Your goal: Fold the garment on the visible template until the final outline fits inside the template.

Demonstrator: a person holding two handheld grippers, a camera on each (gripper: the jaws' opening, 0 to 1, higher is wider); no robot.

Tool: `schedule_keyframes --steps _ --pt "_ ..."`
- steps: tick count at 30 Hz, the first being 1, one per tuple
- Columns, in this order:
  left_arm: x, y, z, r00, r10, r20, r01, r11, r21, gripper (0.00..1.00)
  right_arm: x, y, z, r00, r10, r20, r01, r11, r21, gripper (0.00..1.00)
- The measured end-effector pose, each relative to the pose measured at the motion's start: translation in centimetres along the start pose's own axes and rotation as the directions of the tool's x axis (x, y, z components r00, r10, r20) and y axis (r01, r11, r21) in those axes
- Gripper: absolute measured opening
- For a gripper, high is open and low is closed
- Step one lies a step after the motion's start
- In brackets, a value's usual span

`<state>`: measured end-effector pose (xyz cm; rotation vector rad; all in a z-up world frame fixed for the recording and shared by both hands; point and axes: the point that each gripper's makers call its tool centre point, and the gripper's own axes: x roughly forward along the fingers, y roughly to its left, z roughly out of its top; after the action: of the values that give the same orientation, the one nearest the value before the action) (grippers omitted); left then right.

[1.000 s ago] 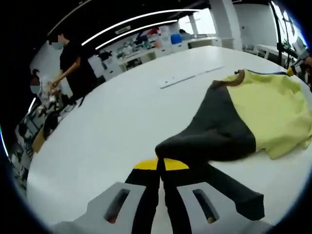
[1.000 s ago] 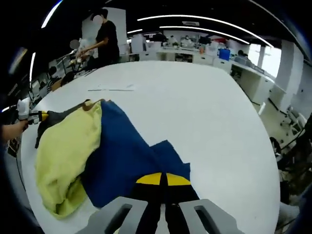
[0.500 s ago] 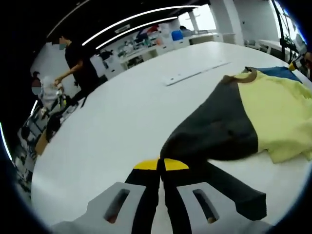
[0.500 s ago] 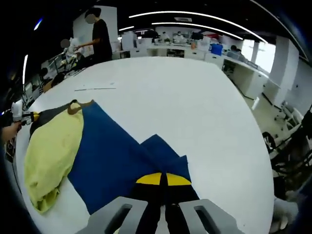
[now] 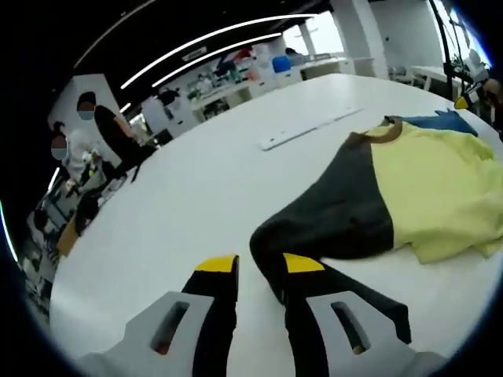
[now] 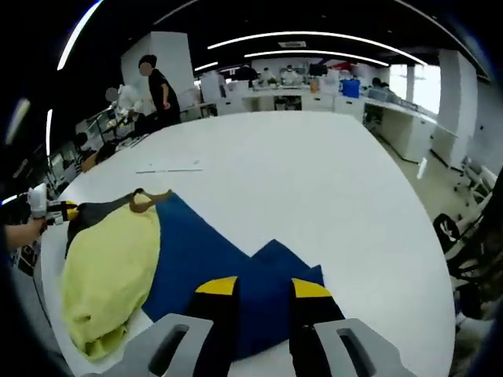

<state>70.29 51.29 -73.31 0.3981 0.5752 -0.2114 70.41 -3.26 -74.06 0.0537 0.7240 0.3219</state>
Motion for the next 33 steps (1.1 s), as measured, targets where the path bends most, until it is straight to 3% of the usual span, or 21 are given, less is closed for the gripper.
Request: schedule_keyframes --steps 7,11,14,17,26,30,33 --pt "-2.2 -1.5 2.1 0.988 -0.093 0.122 0.104 0.99 -0.09 0.39 -0.8 3.2 0.9 0.993 0.114 0.021 -0.114 0.993 -0.004 0.47" --pt "-3.3 -1.9 2.6 0.982 -0.113 0.152 0.128 0.987 -0.094 0.48 -2.3 5.8 0.9 0.986 0.164 0.028 -0.163 0.986 -0.025 0.57" --pt "-4.1 -2.6 3.3 0.969 -0.145 0.199 0.178 0.971 -0.157 0.54 -3.4 8.6 0.5 0.976 0.216 0.02 -0.214 0.973 -0.08 0.66" --pt "-5.3 -3.0 3.8 0.963 -0.159 0.218 0.196 0.968 -0.157 0.58 -4.1 10.7 0.0 0.967 0.255 0.006 -0.252 0.958 -0.138 0.76" --pt "-9.1 -6.2 5.3 0.918 -0.258 0.301 0.313 0.938 -0.15 0.78 -5.8 19.7 -1.9 0.911 0.411 -0.037 -0.408 0.886 -0.221 0.85" --pt "-10.5 -7.4 5.8 0.895 -0.299 0.332 0.362 0.92 -0.148 0.87 -6.2 22.6 -2.5 0.883 0.466 -0.057 -0.465 0.851 -0.243 0.86" --pt "-11.5 -8.2 6.0 0.885 -0.314 0.345 0.378 0.916 -0.134 0.92 -6.3 24.5 -3.2 0.866 0.494 -0.083 -0.497 0.826 -0.267 0.87"
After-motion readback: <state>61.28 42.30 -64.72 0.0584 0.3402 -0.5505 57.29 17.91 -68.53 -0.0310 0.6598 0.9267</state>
